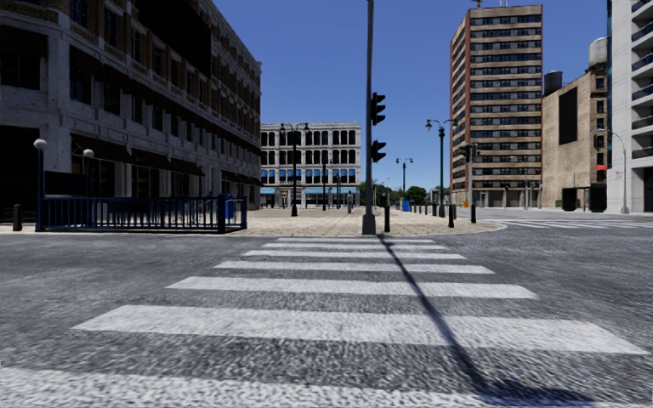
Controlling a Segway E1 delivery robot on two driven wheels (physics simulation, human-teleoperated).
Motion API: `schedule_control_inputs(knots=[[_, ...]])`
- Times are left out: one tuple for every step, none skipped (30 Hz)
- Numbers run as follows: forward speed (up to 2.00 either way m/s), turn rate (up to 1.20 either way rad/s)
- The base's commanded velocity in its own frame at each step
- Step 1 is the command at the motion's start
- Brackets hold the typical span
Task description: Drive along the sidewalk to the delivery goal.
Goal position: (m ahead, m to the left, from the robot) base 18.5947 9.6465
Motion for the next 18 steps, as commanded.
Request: schedule_control_inputs(knots=[[2.0, 0.0], [2.0, 0.0], [2.0, 0.0], [2.0, 0.0], [2.0, 0.0], [2.0, 0.0], [2.0, 0.0], [2.0, 0.0], [2.0, 0.0], [2.0, 0.0], [2.0, 0.0], [2.0, 0.0], [2.0, 0.0], [2.0, 0.0], [2.0, 0.0], [2.0, 0.0], [2.0, 0.0], [2.0, 0.0]])
